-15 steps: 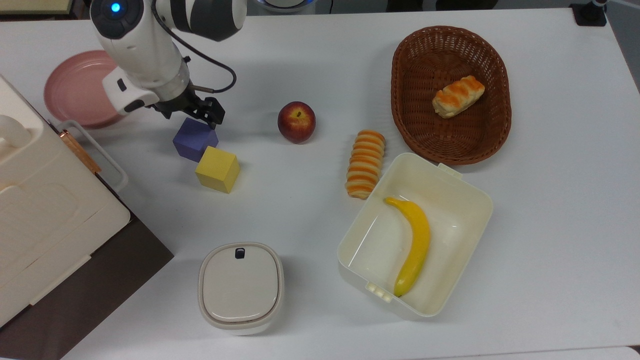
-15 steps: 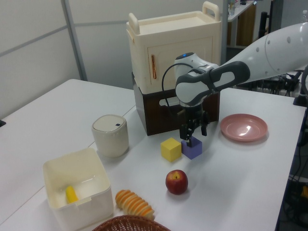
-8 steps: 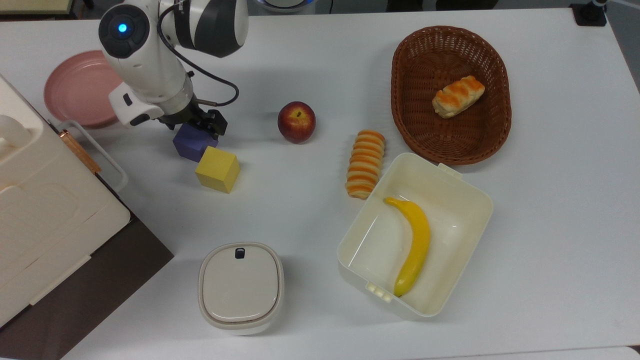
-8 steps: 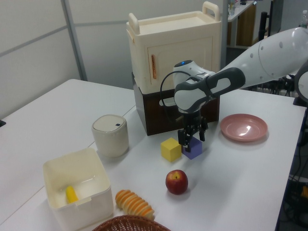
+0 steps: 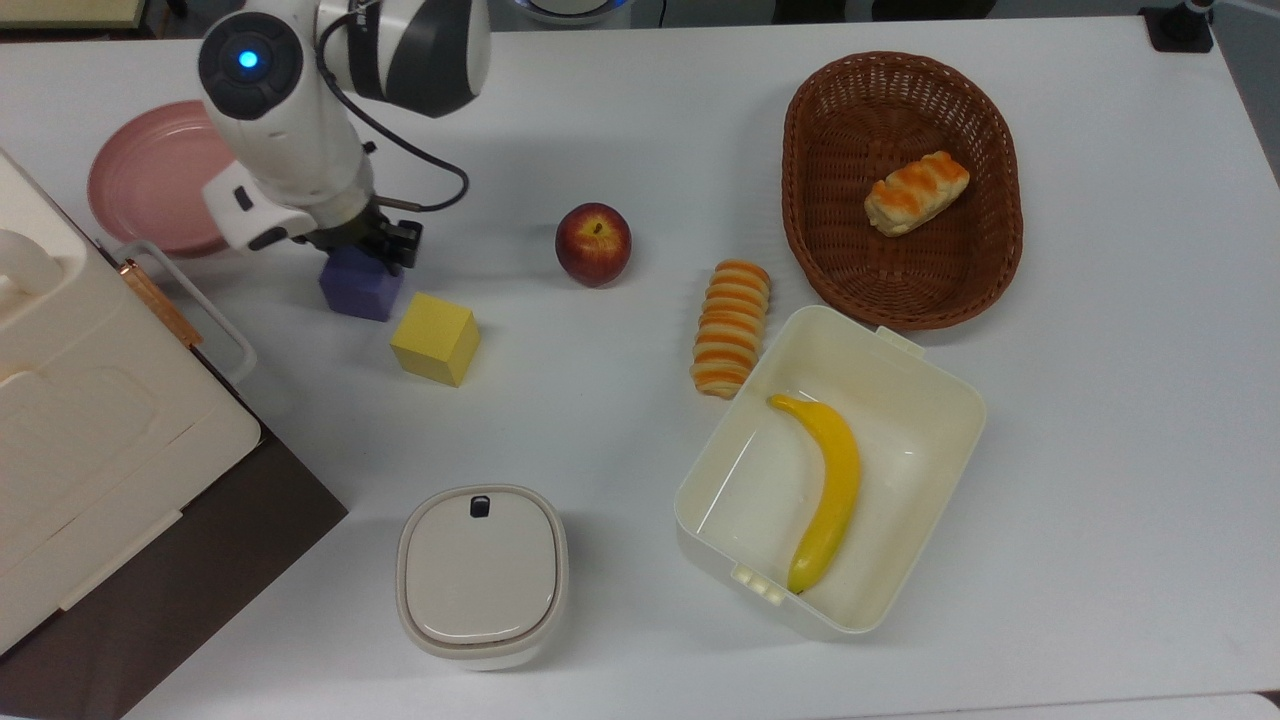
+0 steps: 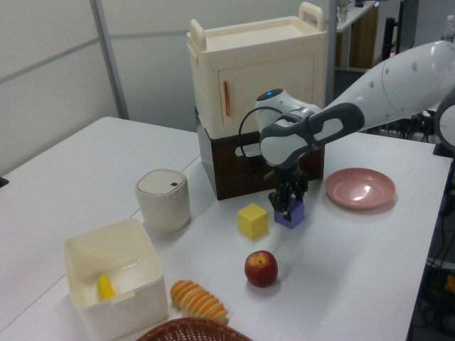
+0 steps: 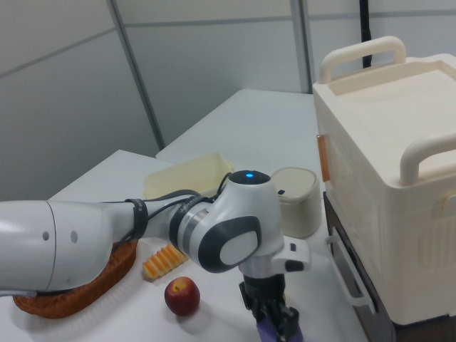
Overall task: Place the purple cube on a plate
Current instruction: 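Lift the purple cube and carry it over the pink plate, then lower the purple cube onto the pink plate and open the gripper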
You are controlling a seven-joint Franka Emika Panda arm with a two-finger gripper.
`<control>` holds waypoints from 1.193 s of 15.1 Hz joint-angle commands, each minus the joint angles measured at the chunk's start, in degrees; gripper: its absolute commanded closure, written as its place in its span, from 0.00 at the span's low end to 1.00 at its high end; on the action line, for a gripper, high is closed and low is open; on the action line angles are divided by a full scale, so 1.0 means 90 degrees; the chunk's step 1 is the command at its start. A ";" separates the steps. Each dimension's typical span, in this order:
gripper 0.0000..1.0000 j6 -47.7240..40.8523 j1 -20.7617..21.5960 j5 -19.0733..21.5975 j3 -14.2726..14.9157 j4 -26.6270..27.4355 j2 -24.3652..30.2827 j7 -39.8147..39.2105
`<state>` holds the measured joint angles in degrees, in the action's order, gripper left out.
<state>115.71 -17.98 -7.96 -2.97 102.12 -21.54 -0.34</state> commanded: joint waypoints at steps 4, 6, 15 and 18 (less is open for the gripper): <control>0.61 -0.0531 -0.1057 -0.0072 -0.0002 0.0089 0.0596 -0.1756; 0.61 -0.0707 -0.1370 -0.0072 -0.0002 0.0080 0.0674 -0.2303; 0.00 -0.0718 -0.2319 -0.0082 -0.0002 0.0050 0.0694 -0.3390; 0.00 -0.0747 -0.2358 -0.0082 -0.0002 0.0031 0.0723 -0.3371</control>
<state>109.63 -38.88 -8.23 -2.73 102.13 -16.03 -29.90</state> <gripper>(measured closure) 0.189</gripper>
